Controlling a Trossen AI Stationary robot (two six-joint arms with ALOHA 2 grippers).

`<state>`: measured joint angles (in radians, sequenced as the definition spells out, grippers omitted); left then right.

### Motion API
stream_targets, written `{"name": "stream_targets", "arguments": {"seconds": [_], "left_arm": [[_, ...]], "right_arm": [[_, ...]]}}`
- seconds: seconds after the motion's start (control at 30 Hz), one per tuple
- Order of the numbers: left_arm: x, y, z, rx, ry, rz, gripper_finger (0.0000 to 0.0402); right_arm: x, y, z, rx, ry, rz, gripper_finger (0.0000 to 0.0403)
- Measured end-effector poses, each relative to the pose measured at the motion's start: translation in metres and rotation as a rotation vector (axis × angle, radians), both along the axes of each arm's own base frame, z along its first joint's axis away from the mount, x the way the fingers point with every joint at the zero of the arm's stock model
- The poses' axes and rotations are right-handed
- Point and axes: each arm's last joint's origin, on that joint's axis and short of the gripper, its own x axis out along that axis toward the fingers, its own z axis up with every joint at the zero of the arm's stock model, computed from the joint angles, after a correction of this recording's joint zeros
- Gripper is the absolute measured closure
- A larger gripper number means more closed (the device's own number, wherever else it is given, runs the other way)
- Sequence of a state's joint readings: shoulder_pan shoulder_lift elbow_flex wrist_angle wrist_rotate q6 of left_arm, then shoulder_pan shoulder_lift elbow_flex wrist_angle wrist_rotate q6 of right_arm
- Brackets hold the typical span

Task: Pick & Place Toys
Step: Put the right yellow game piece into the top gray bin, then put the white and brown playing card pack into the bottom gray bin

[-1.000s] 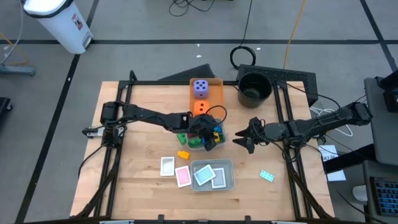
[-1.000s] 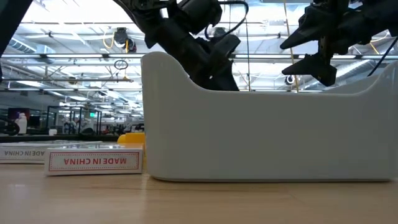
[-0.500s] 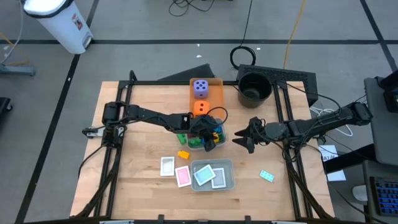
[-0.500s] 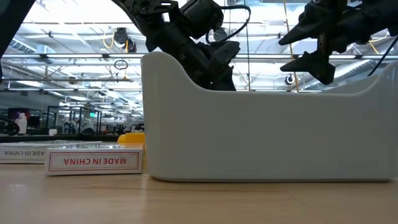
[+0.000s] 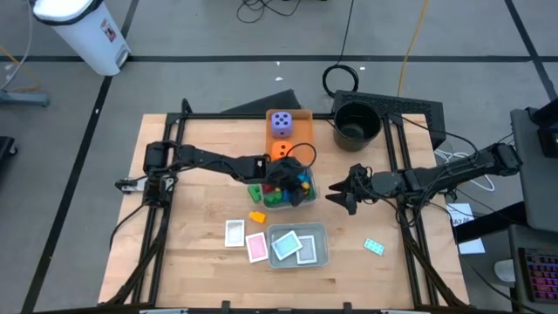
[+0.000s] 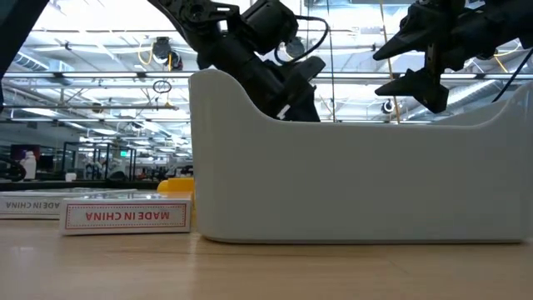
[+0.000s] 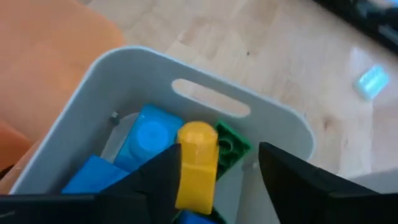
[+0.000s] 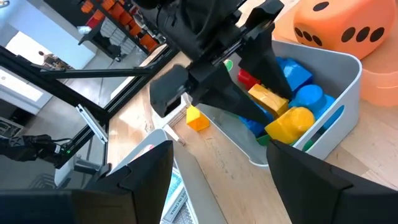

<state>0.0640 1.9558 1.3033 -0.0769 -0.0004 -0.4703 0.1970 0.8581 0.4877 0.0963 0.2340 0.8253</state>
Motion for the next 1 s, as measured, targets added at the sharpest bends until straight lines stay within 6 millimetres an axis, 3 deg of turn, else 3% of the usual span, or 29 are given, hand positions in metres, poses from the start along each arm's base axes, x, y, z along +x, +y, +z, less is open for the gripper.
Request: {"name": "stream_targets", "arguments": {"seconds": [0.23, 0.37, 0.5, 0.73, 0.9, 1.0], "left_arm": [[0.003, 0.01, 0.02, -0.164, -0.137, 0.03, 0.0142], [0.003, 0.016, 0.044, -0.254, -0.285, 0.042, 0.0144], [-0.003, 0.017, 0.08, -0.24, -0.454, 0.071, 0.0156], [-0.039, 0.005, 0.162, -0.067, -0.738, 0.116, 0.0182], [-0.069, -0.007, 0.202, -0.004, -0.841, 0.099, 0.0197], [-0.08, -0.016, 0.216, 0.007, -0.885, 0.075, 0.0204]], "right_arm": [[0.0, 0.0, 0.0, 0.0, -0.001, 0.0, 0.0151], [0.0, 0.0, 0.0, 0.001, -0.004, 0.001, 0.0151], [0.0, 0.0, 0.001, 0.001, -0.006, 0.001, 0.0151], [0.0, 0.0, 0.001, 0.001, -0.006, 0.001, 0.0151], [0.0, 0.0, 0.001, 0.001, -0.005, 0.001, 0.0151], [0.0, 0.0, 0.001, 0.001, -0.005, 0.001, 0.0151]]}}
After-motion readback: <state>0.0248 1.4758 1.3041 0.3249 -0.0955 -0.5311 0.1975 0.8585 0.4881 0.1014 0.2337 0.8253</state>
